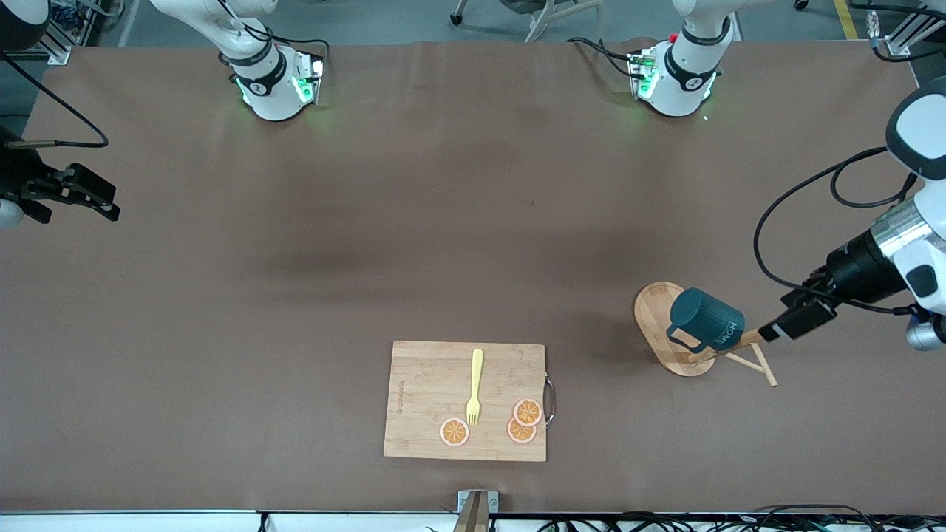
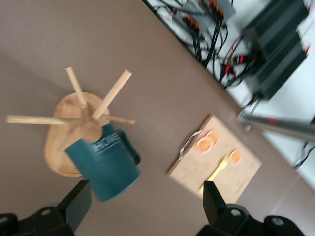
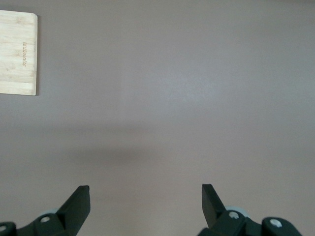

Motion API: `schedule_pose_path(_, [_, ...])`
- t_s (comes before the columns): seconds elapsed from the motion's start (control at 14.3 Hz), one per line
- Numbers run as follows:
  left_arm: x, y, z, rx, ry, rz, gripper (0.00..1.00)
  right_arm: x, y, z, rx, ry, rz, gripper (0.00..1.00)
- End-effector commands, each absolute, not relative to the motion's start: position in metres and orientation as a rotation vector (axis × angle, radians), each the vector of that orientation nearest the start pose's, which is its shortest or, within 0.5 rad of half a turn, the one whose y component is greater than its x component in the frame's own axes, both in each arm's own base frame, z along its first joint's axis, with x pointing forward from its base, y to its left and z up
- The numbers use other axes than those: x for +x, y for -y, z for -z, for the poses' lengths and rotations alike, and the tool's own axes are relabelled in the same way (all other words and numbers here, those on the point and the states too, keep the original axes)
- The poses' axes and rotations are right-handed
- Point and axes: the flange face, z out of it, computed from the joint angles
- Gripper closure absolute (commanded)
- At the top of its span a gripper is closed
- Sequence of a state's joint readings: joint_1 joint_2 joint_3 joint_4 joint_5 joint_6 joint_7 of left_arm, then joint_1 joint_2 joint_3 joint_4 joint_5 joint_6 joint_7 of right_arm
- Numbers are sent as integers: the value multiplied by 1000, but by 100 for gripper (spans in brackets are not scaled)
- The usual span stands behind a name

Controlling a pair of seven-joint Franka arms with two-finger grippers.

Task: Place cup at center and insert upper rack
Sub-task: 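Open the left gripper and pull it back from the hanging mug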

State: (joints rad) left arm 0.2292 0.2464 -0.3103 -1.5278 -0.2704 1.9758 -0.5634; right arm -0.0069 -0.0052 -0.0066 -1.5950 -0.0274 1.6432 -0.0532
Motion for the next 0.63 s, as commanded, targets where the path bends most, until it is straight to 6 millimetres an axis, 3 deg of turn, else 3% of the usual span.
schedule_pose_path(0.0, [625,20,-569,-3387,675,137,0,558,10,-624,-3169,60,84,0])
schedule_pose_path(0.21, [600,7,-586,-3330,340,109,0,559,10,-628,-3169,63,101,0])
schedule_pose_path(0.56, [565,17,-614,-3264,102,83,0,557,10,-628,-3174,67,79,0])
